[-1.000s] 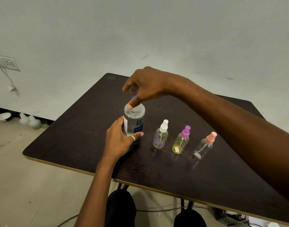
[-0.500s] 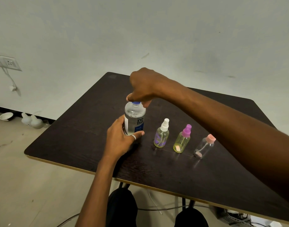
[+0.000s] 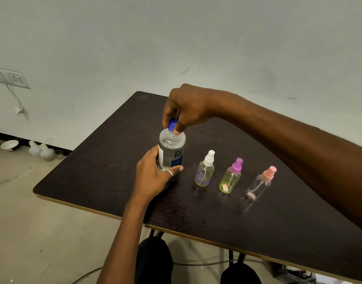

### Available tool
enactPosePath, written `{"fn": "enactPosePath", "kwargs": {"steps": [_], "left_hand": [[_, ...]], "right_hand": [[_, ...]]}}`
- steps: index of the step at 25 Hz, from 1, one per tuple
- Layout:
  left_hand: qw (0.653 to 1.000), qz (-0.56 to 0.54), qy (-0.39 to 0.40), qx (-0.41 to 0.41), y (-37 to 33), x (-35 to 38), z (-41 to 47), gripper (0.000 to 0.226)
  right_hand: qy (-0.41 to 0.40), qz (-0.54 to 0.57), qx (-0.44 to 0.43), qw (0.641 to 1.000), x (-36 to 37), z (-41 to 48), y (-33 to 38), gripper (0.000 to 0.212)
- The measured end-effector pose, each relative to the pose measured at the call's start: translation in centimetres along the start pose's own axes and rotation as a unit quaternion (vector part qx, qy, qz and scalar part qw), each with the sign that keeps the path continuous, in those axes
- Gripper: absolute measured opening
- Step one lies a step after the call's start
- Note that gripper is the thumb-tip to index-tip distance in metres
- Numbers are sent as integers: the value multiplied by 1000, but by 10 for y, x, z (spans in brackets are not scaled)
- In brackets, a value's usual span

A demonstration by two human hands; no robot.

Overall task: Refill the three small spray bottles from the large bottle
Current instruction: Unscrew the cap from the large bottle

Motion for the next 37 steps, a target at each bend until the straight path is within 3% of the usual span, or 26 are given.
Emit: {"fn": "enactPosePath", "kwargs": {"steps": [11, 21, 29, 37], "left_hand": [[1000, -8, -6, 3, 1, 0, 1, 77], [999, -35, -14, 6, 5, 3, 0, 75], [999, -39, -28, 23, 7, 3, 0, 78], [998, -40, -30, 31, 7, 3, 1, 76]], "right_hand": [[-24, 24, -3, 999, -11, -4, -7, 27], [-77, 57, 62, 993, -17, 24, -59, 27], [-24, 3, 96, 995, 50, 83, -117, 31], [17, -8, 107, 994, 78, 110, -146, 14]]}}
Point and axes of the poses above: each hand's wrist, its own z-axis towards the middle knuckle, its own x-axis out of the palm, y = z × x, the point moved 3 cm from there along z, towards the middle knuckle, and after that the axes turned 13 degrees about z, right-handed, at the moved point
